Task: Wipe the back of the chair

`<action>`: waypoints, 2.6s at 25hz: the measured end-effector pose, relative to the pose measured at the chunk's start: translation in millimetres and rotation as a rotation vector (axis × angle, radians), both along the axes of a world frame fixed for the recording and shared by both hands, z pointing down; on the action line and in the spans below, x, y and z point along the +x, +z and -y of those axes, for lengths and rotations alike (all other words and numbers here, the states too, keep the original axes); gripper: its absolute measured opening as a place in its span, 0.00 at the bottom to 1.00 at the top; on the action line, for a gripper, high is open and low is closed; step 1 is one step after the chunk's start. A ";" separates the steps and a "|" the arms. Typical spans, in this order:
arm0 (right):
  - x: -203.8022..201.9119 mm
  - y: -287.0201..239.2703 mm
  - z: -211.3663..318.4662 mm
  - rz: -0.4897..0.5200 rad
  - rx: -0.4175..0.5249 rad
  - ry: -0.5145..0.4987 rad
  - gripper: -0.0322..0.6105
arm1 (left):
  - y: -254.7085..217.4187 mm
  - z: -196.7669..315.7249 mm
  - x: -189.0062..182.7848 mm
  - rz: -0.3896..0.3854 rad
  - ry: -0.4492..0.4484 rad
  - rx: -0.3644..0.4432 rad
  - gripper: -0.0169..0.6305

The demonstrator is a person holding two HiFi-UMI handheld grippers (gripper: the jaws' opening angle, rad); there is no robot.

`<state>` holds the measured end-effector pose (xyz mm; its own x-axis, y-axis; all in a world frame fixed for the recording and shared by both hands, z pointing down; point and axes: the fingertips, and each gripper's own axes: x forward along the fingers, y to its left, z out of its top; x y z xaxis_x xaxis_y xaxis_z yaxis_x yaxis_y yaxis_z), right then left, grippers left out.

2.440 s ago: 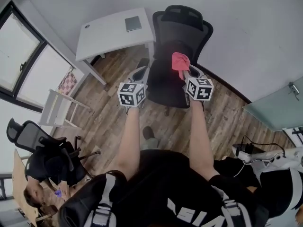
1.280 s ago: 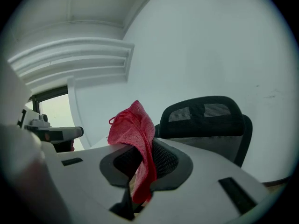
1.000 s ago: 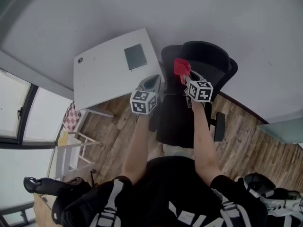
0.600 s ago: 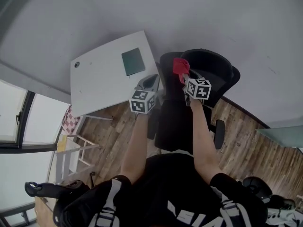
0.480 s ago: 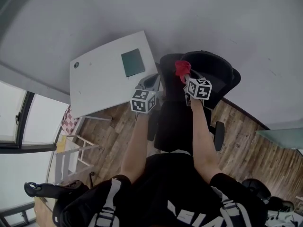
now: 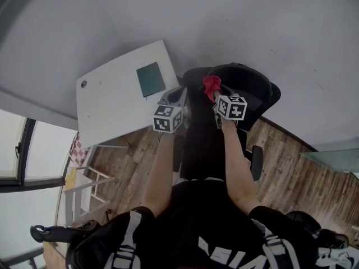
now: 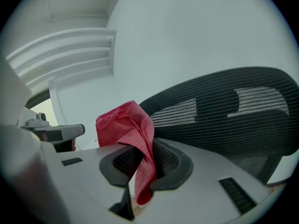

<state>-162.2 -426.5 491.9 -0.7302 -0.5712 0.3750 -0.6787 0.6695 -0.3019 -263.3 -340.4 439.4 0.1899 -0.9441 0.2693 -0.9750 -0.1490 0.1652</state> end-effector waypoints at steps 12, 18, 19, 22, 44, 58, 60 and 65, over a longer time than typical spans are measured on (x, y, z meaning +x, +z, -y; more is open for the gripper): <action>38.5 0.4 28.1 -0.024 -0.024 0.125 0.17 | -16.9 11.7 0.5 0.012 -0.002 0.027 0.06; 82.3 -5.0 47.3 -0.014 -0.034 0.261 0.17 | -22.9 17.0 9.6 0.014 0.011 0.034 0.06; 90.7 -6.5 49.9 -0.010 -0.033 0.282 0.17 | -24.4 18.5 13.2 0.017 0.018 0.036 0.06; 115.6 -9.8 56.8 -0.001 -0.027 0.346 0.17 | -29.3 22.6 22.6 0.027 0.038 0.042 0.06; 255.2 -27.9 37.5 0.026 0.017 0.650 0.16 | -63.5 21.7 79.7 0.032 0.126 0.124 0.06; 207.5 -33.1 -17.9 0.063 0.054 0.619 0.15 | -49.6 -9.5 42.0 -0.011 0.115 0.135 0.06; 177.7 -38.6 -23.4 0.079 0.069 0.566 0.15 | -45.7 -12.0 30.6 -0.028 0.123 0.136 0.06; 105.4 -54.2 -36.1 0.091 0.103 0.492 0.15 | -37.2 -21.1 -2.8 -0.102 0.162 0.139 0.06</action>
